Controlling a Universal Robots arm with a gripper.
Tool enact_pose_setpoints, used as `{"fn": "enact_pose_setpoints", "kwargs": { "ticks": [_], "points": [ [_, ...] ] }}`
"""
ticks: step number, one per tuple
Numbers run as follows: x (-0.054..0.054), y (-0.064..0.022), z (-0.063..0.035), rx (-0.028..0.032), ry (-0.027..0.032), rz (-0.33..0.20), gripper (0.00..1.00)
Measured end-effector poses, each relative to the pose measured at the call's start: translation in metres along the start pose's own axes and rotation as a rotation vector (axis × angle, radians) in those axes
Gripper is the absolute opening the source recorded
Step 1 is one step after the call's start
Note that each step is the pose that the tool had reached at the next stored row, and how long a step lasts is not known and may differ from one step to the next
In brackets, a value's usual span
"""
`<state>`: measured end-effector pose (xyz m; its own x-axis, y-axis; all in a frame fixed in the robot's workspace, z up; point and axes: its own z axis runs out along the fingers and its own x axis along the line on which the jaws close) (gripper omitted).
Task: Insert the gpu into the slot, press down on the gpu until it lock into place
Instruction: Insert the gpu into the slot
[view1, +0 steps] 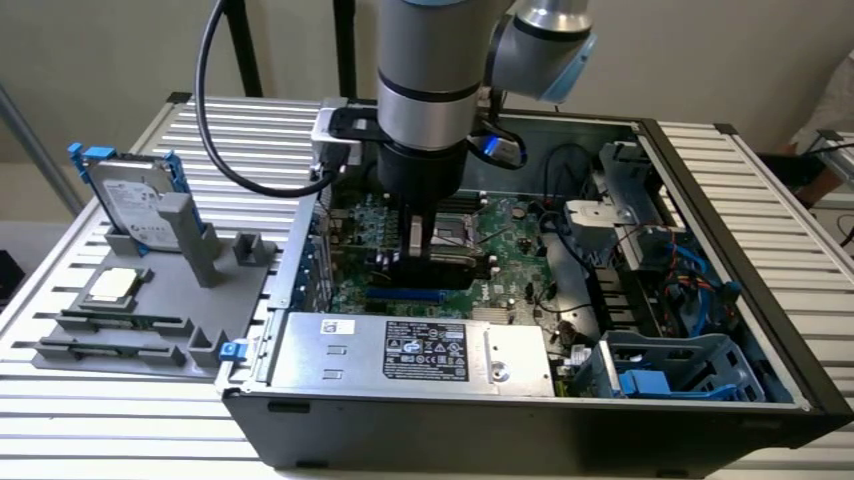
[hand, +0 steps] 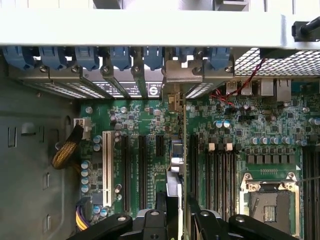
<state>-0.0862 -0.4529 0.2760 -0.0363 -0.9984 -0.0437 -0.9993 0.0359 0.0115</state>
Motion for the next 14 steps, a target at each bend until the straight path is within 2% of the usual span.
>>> {"fn": "enact_pose_setpoints", "kwargs": {
  "ticks": [14],
  "points": [
    [0.0002, 0.0005, 0.0052, -0.0068, 0.0002, 0.000, 0.26]
  ]
}}
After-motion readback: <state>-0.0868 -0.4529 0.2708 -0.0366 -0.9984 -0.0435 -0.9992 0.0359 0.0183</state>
